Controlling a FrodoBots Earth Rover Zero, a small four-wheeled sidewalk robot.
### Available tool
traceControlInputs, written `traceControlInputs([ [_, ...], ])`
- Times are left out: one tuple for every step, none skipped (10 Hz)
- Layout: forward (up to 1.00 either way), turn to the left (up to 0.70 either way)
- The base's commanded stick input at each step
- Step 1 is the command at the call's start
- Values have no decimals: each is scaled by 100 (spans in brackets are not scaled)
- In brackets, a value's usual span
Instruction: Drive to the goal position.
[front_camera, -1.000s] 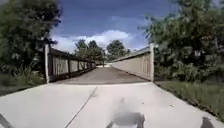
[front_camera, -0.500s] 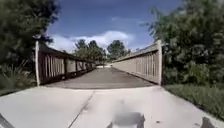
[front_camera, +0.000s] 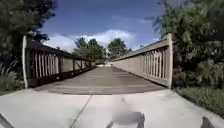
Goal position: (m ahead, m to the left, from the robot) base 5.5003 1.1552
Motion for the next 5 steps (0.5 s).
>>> traceControlInputs([
  [85, 0],
  [85, 0],
  [85, 0],
  [85, 0],
  [85, 0],
])
